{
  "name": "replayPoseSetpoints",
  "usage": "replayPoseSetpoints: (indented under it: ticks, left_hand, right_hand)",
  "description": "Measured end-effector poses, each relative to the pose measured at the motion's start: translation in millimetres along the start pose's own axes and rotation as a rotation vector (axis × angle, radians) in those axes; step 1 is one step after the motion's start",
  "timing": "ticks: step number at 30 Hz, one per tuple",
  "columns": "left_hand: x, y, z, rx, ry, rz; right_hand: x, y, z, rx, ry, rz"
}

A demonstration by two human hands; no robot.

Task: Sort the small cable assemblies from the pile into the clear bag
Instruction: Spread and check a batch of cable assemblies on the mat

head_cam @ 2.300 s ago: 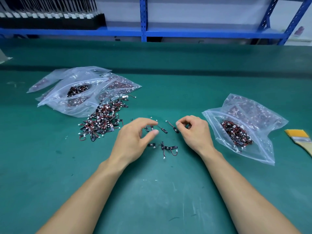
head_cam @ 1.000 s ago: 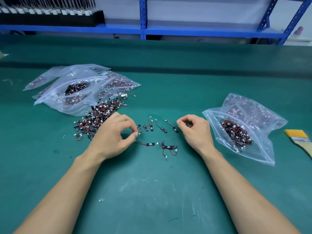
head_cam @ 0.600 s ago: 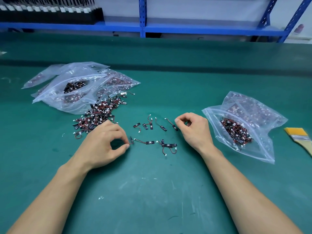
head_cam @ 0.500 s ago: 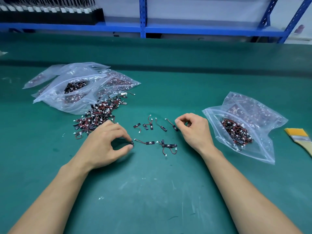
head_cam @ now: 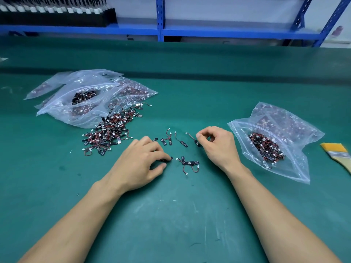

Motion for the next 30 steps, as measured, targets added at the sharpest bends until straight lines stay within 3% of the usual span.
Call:
replayPoseSetpoints:
  ticks: [8,14,21,30]
  left_hand:
    - [1,-1,2,-0.015,-0.038,0.027]
    - [-9,-3,12,0.053,-0.091,0.158]
    - [-30,17,25,-0.045,-0.120,0.005]
    - [-30,18,25,0.029,-0.014,0.092]
  right_hand:
    - [2,-4,-6,0.026,-0.055,-0.001]
    - [5,-10,-13,0.085,-0.175,-0.057]
    - [9,-22,-16,0.163,-0.331,-0.178]
    - [13,-19,-23,0.183,-0.370,-0.306]
Point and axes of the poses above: each hand's wrist, its own x-axis away from the middle knuckle, its own y-axis out of the palm, z = x × y, the point moved 3 cm from there along -x, towards the middle knuckle, and after that the axes turned 7 degrees about x, right-handed, at the moved point
